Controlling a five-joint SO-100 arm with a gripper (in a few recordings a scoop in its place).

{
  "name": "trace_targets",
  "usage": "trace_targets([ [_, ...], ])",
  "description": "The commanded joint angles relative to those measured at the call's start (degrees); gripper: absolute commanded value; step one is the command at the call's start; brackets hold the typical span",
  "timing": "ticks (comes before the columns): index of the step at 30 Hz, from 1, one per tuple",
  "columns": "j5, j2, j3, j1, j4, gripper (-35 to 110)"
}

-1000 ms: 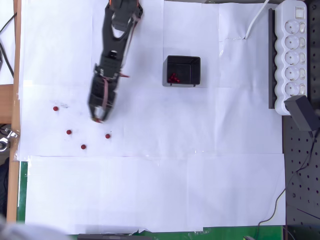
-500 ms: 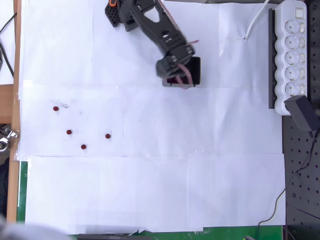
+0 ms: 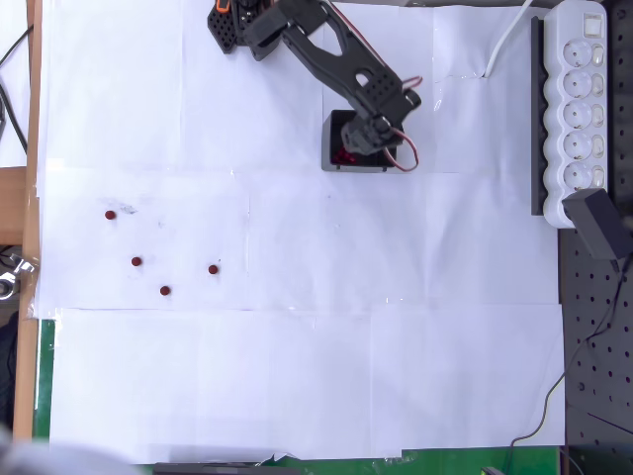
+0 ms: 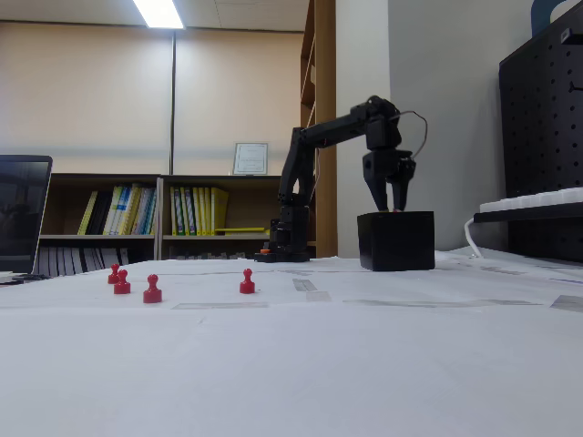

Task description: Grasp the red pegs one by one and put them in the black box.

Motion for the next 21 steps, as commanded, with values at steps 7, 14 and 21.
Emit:
trace_targets([
  [7,-3.87,-4.92,7.82,0.26,5.8,17],
  [14,-1.67,-16.88,11.78,5.1,11.25,28],
  [21,8.79,-36.74,-11.95,31.82,-3.6,28],
])
